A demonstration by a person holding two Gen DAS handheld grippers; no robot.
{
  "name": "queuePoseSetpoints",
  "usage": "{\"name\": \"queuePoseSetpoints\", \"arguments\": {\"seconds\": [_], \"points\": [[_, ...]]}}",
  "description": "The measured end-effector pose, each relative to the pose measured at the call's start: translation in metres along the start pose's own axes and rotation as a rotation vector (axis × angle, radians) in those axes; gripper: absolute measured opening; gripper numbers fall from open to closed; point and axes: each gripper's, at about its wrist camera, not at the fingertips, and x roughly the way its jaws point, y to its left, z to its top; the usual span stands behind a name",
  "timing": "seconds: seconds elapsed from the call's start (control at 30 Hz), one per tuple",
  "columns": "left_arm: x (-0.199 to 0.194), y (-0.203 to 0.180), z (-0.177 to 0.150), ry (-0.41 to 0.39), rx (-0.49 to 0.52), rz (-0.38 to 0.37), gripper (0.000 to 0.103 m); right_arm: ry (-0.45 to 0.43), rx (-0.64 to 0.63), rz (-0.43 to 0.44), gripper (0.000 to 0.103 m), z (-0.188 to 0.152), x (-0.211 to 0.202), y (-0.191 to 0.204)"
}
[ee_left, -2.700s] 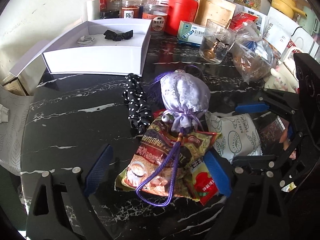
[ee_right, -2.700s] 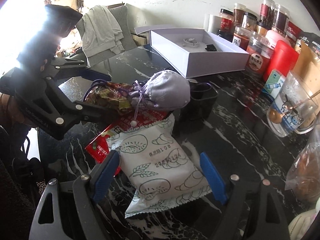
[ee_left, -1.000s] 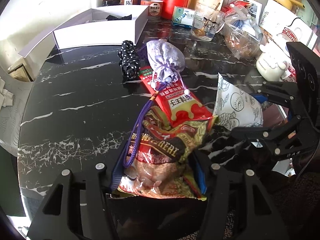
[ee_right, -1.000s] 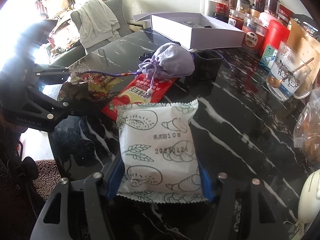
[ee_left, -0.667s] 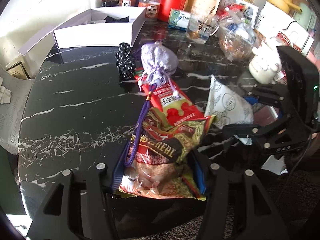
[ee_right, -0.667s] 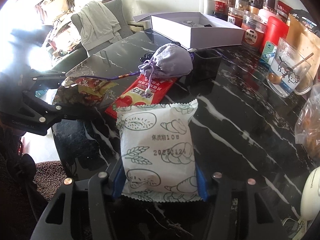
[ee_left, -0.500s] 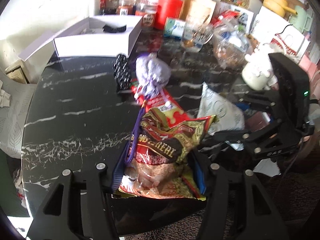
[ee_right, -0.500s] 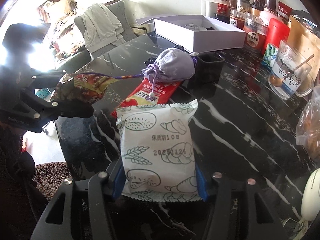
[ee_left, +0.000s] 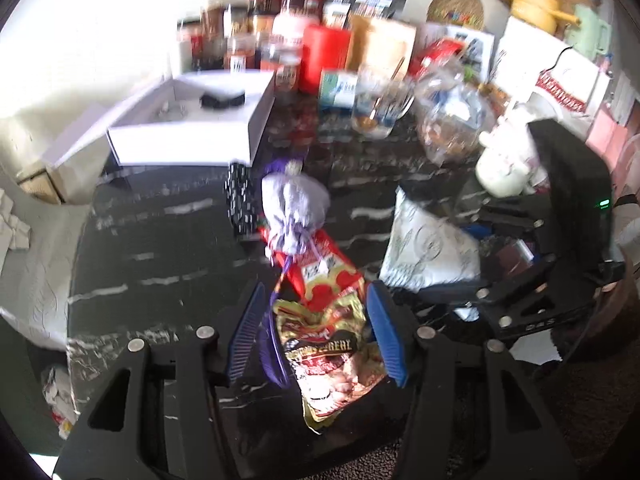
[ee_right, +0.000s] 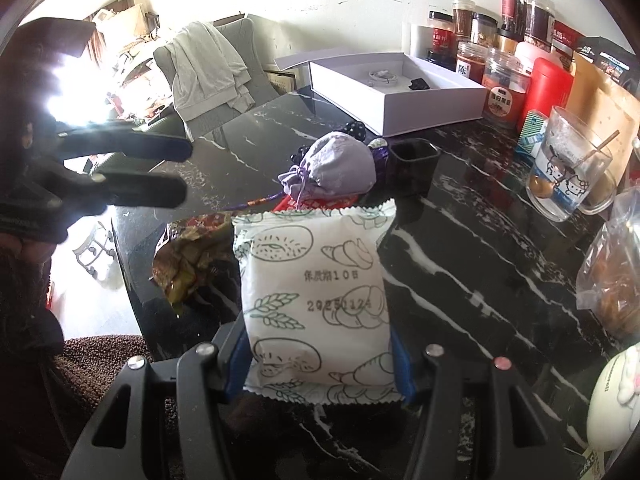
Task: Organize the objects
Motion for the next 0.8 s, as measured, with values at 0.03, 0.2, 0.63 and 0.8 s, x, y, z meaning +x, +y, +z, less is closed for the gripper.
{"name": "queuePoseSetpoints", "arguments": {"seconds": [0.03, 0.2, 0.63, 0.8], "points": [[0.004, 0.0, -0.001, 0.013, -0.007, -0.007, 0.05, 0.002, 0.003, -0.005, 0.058, 0.0, 0.0, -0.001], [0.007, 0.001, -0.013, 0.028, -0.039, -0.027, 0.05, 0.019, 0.013, -0.012, 0.058, -0.007, 0.002, -0.003], [0.029, -0.011, -0.032, 0.106, 0.013, -0.027, 0.075, 0.044, 0.04, 0.0, 0.058, -0.023, 0.004, -0.007], [0.039, -0.013, -0.036, 0.116, 0.039, -0.008, 0.075, 0.052, 0.055, -0.006, 0.058, -0.025, 0.006, -0.01]]}}
